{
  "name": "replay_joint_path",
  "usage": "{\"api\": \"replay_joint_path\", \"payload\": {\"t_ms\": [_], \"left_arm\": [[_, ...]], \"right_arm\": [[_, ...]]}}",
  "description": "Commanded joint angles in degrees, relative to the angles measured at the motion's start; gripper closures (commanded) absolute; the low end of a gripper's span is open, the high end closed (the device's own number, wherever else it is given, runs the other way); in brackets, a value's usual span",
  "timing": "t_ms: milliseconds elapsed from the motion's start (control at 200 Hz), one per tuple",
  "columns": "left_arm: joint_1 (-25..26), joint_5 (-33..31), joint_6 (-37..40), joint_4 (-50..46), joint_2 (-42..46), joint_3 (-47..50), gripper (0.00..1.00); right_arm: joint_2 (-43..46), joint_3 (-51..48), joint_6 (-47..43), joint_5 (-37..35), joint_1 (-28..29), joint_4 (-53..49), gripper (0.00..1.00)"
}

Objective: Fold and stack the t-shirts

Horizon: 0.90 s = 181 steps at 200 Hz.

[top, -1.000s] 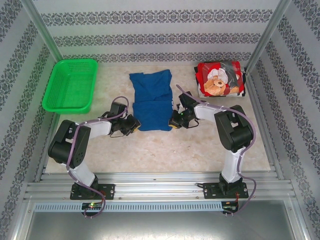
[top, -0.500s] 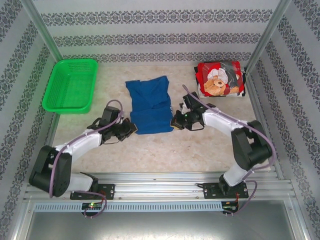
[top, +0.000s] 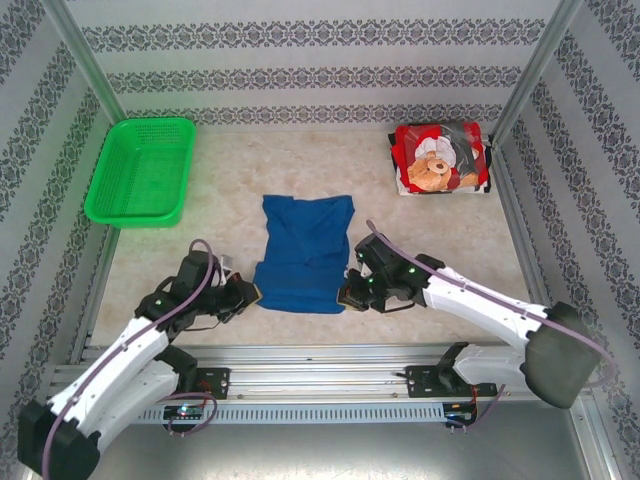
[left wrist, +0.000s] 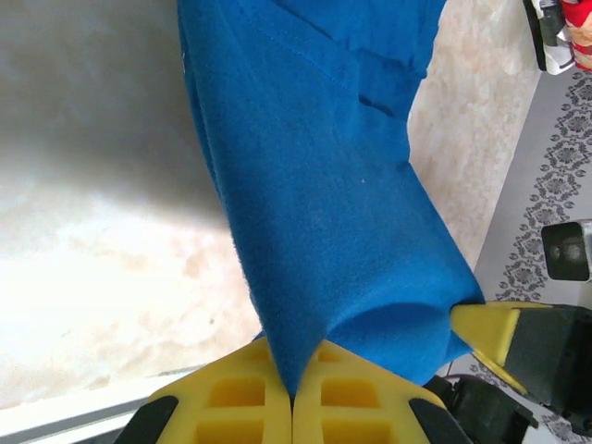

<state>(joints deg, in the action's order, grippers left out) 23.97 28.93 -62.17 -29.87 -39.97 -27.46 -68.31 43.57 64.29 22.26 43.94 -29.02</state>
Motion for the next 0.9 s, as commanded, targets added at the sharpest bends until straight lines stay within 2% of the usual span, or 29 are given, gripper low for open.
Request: {"api": "replay_joint_path", "payload": {"t_ms": [0, 260, 485, 704, 899], "left_arm": [[0.3, -1.2, -2.6, -7.5, 1.3, -0.6, 1.0], [-0.2, -0.8, -0.7, -4.9, -7.5, -12.5, 1.0], [-5.3, 2.5, 1.7, -0.3, -15.2, -17.8, 1.0], [-10.6, 6.5, 5.1, 3.3, -23.9, -24.2, 1.0], [-13.2, 8.7, 6.7, 7.3, -31.1, -27.3, 1.0]], "right_arm": [[1.7, 1.1, 3.3, -4.5, 0.0, -4.7, 1.0], [-2.1, 14.5, -2.8, -5.2, -2.0, -12.0, 1.0], [-6.7, 22.6, -8.1, -3.2, -8.1, -14.0, 1.0], [-14.3, 30.2, -13.6, -1.2, -13.2, -15.0, 1.0], [-21.6, 35.2, -16.8, 0.8, -17.0, -14.4, 1.0]]}}
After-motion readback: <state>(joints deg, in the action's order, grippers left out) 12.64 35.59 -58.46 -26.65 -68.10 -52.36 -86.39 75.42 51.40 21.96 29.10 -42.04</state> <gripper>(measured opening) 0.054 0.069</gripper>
